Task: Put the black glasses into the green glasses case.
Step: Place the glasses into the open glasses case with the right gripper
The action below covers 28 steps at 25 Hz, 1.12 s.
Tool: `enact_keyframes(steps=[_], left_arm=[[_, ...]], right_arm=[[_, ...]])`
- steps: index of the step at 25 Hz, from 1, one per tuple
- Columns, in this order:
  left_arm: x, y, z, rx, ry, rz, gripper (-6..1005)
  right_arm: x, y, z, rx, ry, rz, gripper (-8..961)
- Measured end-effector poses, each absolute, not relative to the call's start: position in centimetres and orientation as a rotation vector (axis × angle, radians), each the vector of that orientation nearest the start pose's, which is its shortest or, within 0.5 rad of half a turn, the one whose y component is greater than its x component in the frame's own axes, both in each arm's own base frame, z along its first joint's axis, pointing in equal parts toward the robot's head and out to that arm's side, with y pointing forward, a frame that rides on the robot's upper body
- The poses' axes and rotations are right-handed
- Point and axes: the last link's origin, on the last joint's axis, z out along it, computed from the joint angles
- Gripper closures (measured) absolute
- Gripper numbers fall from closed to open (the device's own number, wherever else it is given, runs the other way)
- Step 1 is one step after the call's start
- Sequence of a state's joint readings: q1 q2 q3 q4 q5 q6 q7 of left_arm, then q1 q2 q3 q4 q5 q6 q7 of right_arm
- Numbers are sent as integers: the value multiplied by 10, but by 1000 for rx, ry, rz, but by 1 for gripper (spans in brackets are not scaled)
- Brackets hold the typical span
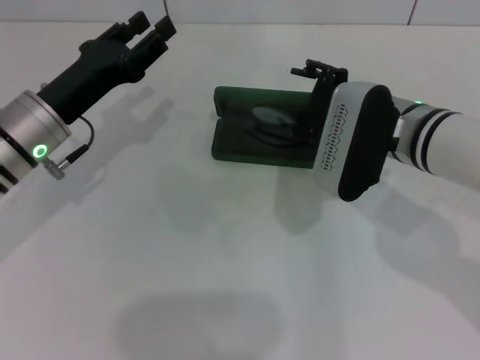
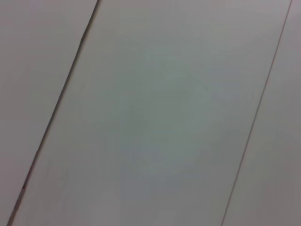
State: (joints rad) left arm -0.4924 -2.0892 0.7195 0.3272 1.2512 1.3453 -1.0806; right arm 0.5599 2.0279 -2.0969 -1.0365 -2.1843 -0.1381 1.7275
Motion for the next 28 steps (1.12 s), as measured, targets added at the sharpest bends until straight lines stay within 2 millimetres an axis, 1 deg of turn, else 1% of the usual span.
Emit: enact_keyframes(steps=[3,8,13,16,18,20,22,24,28], left_arm=[[-273,354,6,-2008,-749,-1190,392],[-269,357,4,-2017,-749,-1201,391],[-268,357,4,-2019,-748,-1203,390],[-268,357,3,-2019,-751,-1203,390],[-268,357,2,-2020,-754,-1202,390],[-268,356,1,-2020,-754,-1201,390],[-268,356,1,-2020,-753,-1200,389],[-268,356,1,-2022,-753,-1199,389],[-269,356,1,-2024,-752,-1197,389]], right_arm=[[150,387,-103,-2303,-502,-96,250],[148,390,-105,-2334,-477,-96,249],[138,393,-99,-2430,-404,-69,247],[133,396,-94,-2450,-373,-51,247],[121,400,-88,-2463,-352,-20,246],[113,402,-88,-2491,-344,-13,246],[105,405,-89,-2552,-305,-27,246],[101,409,-90,-2598,-260,-79,246],[98,418,-90,-2601,-208,-210,246]])
